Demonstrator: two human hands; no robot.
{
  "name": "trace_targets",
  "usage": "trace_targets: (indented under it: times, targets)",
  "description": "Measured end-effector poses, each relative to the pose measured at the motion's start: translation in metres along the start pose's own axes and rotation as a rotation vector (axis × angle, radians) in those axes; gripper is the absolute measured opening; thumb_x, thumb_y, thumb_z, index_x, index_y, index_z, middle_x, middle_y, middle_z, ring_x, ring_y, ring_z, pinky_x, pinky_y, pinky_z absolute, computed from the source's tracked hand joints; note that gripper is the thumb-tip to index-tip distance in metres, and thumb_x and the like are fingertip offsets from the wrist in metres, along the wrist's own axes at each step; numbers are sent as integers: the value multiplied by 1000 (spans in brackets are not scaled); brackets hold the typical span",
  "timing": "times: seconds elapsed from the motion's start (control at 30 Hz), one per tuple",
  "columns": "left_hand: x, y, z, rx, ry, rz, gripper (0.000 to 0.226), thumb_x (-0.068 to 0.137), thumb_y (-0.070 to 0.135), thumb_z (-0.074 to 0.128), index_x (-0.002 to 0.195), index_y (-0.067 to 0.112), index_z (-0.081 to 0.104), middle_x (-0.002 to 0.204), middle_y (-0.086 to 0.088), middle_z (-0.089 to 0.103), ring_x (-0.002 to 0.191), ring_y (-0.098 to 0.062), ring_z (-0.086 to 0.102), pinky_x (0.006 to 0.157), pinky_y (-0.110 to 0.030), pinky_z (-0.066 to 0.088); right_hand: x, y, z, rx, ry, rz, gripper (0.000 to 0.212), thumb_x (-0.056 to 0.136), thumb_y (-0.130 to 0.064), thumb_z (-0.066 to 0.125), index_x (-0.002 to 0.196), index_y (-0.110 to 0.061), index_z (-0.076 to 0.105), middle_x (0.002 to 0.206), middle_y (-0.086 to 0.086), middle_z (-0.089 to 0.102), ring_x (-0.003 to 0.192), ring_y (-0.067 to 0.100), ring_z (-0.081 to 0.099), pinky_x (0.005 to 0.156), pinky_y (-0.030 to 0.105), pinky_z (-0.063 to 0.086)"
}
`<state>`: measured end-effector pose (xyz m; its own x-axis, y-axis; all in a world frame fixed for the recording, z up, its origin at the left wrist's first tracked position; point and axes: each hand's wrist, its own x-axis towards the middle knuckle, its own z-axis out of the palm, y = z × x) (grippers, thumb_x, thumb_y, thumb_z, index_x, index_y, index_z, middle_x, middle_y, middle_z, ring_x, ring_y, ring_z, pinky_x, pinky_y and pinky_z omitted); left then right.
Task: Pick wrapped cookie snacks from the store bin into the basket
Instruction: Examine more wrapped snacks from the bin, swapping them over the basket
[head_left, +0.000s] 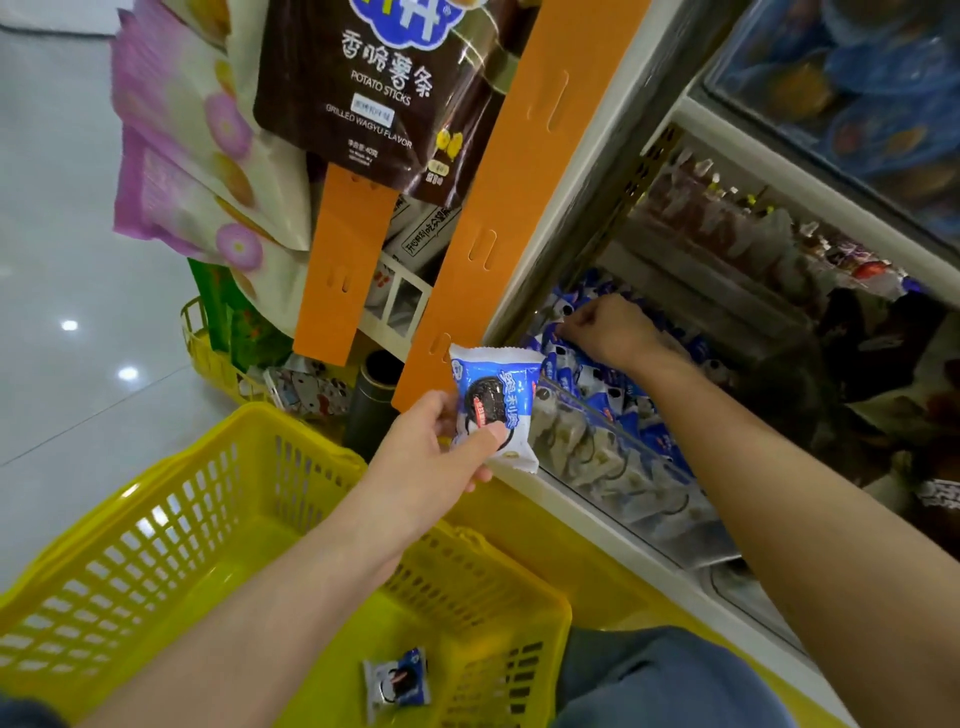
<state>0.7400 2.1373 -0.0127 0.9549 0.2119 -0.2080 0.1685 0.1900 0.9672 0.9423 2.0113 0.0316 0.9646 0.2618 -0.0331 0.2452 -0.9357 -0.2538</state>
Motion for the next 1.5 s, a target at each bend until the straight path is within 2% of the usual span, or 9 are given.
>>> trace_targets:
  times: [0.37, 0.57, 0.7, 0.87, 1.0, 1.13, 1.23, 1.33, 1.5]
  targets:
    - [-11, -1, -2, -100, 52, 59, 19, 94, 35, 46, 103, 20, 54, 93, 5, 66, 61, -6, 67, 58, -15, 49, -63, -1, -28, 603, 526, -73, 10, 93, -22, 53, 87, -17, 58, 75, -9, 57, 74, 8, 57, 67, 21, 47]
    - [-26, -8, 4, -215, 33, -11, 38, 97, 43, 27, 114, 19, 51, 81, 4, 73, 70, -10, 70, 59, -21, 53, -145, -16, -17, 792, 95, -101, 14, 93, -13, 51, 81, -16, 58, 74, 1, 62, 61, 5, 57, 55, 16, 46]
    - [-32, -13, 6, -274, -11, -123, 45, 97, 47, 24, 134, 29, 42, 106, 1, 68, 83, -14, 70, 68, -33, 54, -178, -23, 3, 856, -96, -92, 14, 93, -9, 50, 81, -14, 57, 78, 3, 65, 60, 0, 59, 55, 12, 48]
    - [-32, -11, -2, -350, -109, -278, 45, 94, 51, 34, 128, 28, 51, 114, -3, 68, 98, -23, 67, 80, -44, 54, -185, -27, 13, 893, -219, -33, 6, 94, -16, 48, 96, -17, 53, 90, 1, 66, 74, 5, 65, 63, 19, 55]
    - [-35, -13, -1, -174, -181, -253, 47, 87, 58, 42, 123, 31, 54, 115, -1, 67, 105, -25, 64, 95, -55, 46, -182, -28, 8, 722, -202, -72, 25, 91, -44, 44, 98, -25, 60, 96, -7, 67, 86, -3, 63, 73, 14, 51]
    - [-42, -13, 0, -76, -295, -201, 56, 70, 63, 59, 117, 32, 57, 110, 2, 70, 104, -22, 64, 99, -53, 42, -180, -36, 6, 665, -191, -76, 41, 90, -34, 55, 83, 7, 57, 84, 27, 59, 73, 31, 56, 79, 48, 47]
    - [-41, -10, -4, 38, -336, -127, 38, 82, 41, 65, 116, 27, 58, 104, 1, 71, 100, -15, 65, 97, -43, 47, -175, -36, -2, 738, -123, -87, 37, 89, -27, 58, 79, 8, 55, 76, 27, 58, 62, 24, 51, 63, 32, 45]
    - [-39, -6, -6, 48, -240, -111, 33, 84, 25, 66, 116, 24, 58, 111, 1, 67, 102, -11, 63, 97, -35, 47, -160, -33, -22, 795, 9, -69, 23, 90, -27, 57, 73, -12, 61, 55, -8, 61, 48, -1, 52, 48, 10, 42]
    - [-35, 3, -9, -9, -164, -112, 40, 84, 28, 65, 121, 20, 54, 115, -3, 64, 109, -18, 60, 101, -44, 44, -90, -14, -39, 818, 292, 129, 19, 91, -25, 57, 80, -10, 58, 68, -2, 61, 55, 1, 60, 61, 16, 54]
